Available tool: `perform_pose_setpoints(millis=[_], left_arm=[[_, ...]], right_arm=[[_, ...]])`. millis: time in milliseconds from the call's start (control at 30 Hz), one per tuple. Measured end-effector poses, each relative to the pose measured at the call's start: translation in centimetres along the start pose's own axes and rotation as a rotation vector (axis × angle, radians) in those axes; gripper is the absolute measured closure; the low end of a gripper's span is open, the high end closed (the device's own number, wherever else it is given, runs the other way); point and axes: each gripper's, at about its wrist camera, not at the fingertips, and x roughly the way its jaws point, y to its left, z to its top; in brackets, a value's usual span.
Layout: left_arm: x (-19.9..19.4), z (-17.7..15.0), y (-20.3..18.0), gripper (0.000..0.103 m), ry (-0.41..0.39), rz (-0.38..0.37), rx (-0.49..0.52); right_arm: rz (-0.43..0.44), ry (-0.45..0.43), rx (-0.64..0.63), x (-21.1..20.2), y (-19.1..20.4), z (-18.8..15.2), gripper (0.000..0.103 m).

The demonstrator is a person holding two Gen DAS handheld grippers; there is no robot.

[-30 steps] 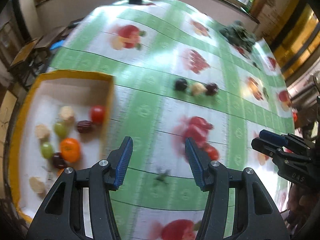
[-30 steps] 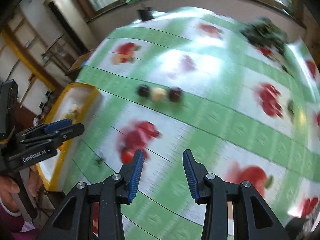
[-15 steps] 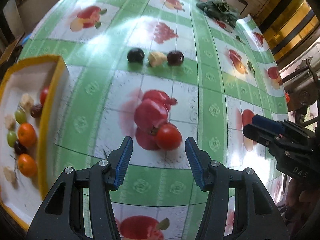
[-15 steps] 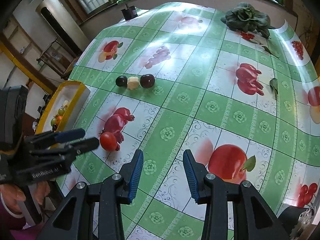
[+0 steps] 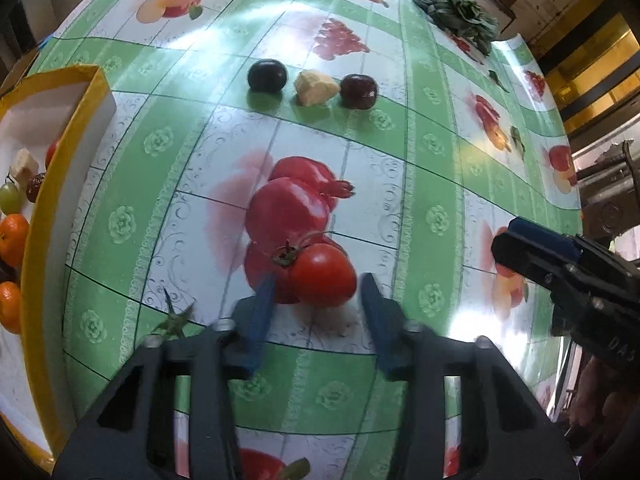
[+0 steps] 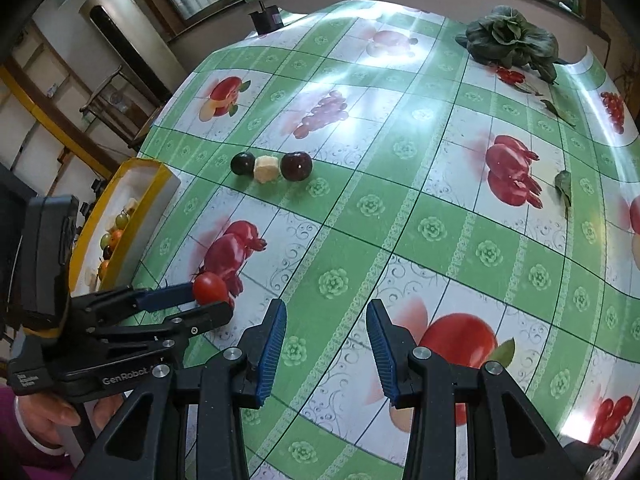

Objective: Organize fruits
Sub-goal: 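Grasp the red cherry tomato with the left gripper while the right gripper grasps a dark red plum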

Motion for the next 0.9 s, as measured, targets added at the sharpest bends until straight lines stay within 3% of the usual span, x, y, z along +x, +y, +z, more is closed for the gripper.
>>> perform_pose_setpoints(millis=[67,367,767,833,900], left_arm=[[-0.1,0.2,0.3,0.069,0.001,-0.016,-0.002],[-1.4,0.1,1.6,0.069,-0.032,0.047,0.021],[-2.4,-0.4,3.5,0.069,-0.041,0.075,0.004],[-2.4,-0.4,3.5,0.069,-0.043,0.076,0.001],[-2.4,-0.5,3.6,0.069,-0.04,0.078,0.001]], right_arm=[[0.004,0.0,-0.002,0.3,-0.1,0.5,0.063],[0.024,-0.034,-0.038,3.3,0.4,5.3,0.063],[0.027,0.018,-0.177,9.3,2.6,10.1,0.063],[0.022,0.017,-0.19,9.6,2.8,10.4,0.072],[0.026,0.03,-0.198,9.6,2.8,10.5,0.075]])
